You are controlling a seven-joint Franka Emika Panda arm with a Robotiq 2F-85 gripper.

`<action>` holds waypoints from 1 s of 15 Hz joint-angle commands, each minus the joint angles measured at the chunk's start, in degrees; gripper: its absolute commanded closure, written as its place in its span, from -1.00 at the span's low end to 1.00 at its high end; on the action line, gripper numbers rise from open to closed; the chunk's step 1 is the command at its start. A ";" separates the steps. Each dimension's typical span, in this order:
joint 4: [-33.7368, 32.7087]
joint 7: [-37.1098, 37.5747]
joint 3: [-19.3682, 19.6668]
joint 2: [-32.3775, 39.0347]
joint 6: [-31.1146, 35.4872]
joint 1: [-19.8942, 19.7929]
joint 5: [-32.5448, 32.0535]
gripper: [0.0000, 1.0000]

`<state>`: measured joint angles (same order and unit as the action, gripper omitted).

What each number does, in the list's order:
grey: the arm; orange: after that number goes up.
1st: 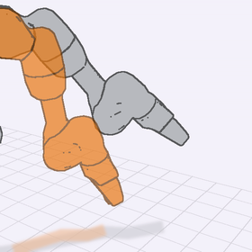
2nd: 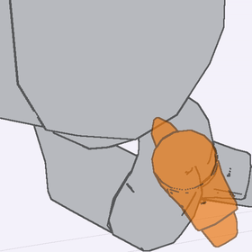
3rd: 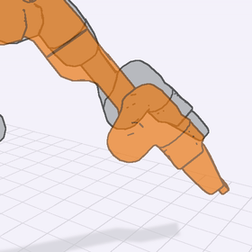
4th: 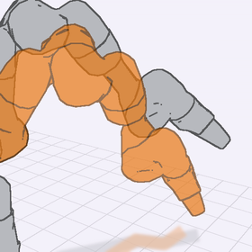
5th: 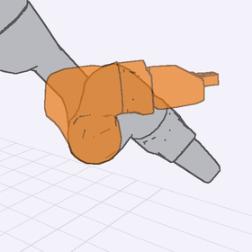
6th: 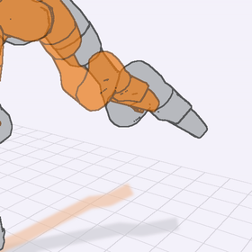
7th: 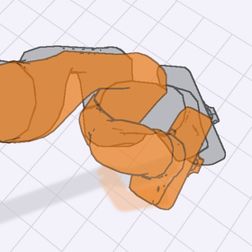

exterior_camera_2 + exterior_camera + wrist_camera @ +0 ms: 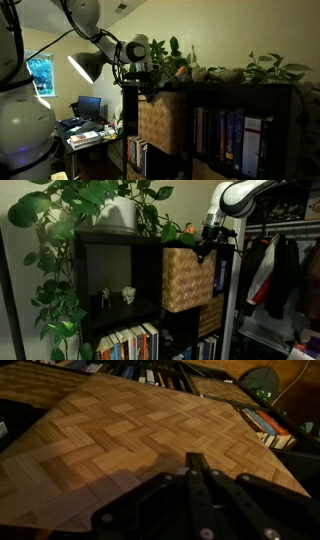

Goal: Pull out the middle compartment ,remove some socks and close it

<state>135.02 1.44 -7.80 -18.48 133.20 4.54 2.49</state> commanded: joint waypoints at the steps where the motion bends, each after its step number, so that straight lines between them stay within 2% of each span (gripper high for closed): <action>1: -0.61 1.89 0.05 2.80 5.46 -0.71 -3.36 0.94; 10: -5.50 5.03 0.64 10.73 13.11 -2.30 -9.49 0.93; 15: -7.94 5.26 1.18 12.84 13.35 -1.92 -9.66 0.93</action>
<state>129.35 5.59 -7.28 -7.96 144.84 2.78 -5.85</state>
